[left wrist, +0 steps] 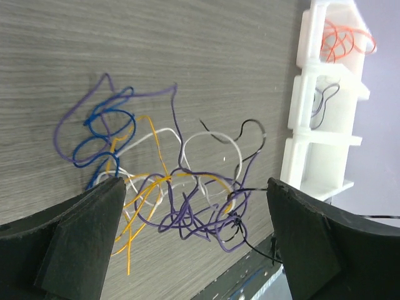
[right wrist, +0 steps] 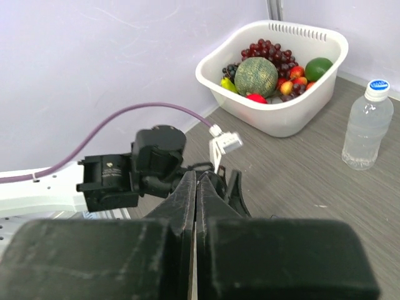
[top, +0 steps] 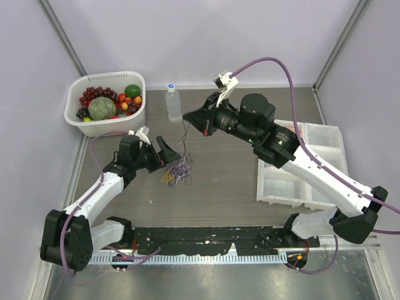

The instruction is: Untangle the cables

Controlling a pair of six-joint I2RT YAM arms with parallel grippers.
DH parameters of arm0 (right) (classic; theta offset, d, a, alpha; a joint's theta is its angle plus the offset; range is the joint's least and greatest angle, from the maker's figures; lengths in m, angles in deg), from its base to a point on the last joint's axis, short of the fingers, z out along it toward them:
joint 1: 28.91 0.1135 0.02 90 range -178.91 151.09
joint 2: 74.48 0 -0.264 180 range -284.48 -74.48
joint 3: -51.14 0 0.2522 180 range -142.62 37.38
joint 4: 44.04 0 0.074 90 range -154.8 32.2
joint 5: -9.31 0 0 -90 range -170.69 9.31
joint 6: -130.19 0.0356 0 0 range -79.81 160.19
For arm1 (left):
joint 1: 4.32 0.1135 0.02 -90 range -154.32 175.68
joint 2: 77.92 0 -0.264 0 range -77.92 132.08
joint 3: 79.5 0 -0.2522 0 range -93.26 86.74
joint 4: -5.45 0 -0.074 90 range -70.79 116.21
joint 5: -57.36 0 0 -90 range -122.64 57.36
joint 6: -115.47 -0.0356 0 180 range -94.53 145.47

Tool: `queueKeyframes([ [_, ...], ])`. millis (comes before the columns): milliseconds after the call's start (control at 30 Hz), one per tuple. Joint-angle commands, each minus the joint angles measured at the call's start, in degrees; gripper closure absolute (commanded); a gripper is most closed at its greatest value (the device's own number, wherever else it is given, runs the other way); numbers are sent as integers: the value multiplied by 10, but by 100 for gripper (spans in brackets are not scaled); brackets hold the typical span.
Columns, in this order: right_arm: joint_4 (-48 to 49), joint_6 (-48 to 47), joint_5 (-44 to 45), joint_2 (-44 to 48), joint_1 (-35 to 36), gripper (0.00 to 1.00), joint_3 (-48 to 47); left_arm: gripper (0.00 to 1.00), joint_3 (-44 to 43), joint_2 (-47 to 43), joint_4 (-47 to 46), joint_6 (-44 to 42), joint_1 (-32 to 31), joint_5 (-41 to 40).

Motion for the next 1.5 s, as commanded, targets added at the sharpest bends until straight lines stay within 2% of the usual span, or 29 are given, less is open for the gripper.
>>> queueKeyframes([
  [0, 45, 4, -13, 13, -2, 99, -39, 0, -31, 8, -22, -30, -36, 35],
  [167, 47, 9, -18, 10, -1, 99, -46, 0, -19, 9, -28, -15, -68, -17],
  [300, 50, 14, -30, 12, -2, 99, -61, 2, -29, 55, -44, -4, -76, -11],
  [400, 43, 16, -32, 15, -2, 99, -83, 2, -27, 80, -43, -8, -87, -59],
  [500, 15, 15, -36, 18, -1, 99, -157, 2, -16, 110, -33, -11, -76, -139],
  [567, 7, 12, -48, 23, 0, 99, -218, 4, -8, 135, -37, -14, -56, -137],
  [700, 28, 0, -35, 58, -1, 99, -264, 6, 13, 143, -48, -15, -25, -119],
  [833, 50, -8, -11, 68, -1, 99, -195, 5, 12, 107, -40, -25, -24, -106],
  [900, 50, 5, -11, 54, 0, 99, -142, 1, 9, 73, -48, -30, -24, -68],
  [1000, 64, 16, -4, 34, -2, 99, -54, 0, -21, 20, -36, -39, -24, 0],
  [1067, 82, 24, 3, 17, -2, 99, 5, 0, -37, -21, -25, -41, -25, 17],
  [1233, 91, 26, 8, 2, -3, 99, 25, 2, -62, -55, 45, -56, -25, -16],
  [1367, 53, 11, 48, 7, -6, 99, 28, 6, -46, -57, 65, -55, -25, -34],
  [1467, 21, 9, 95, 28, -12, 99, 53, 17, -37, -54, 81, -59, -25, -60],
])
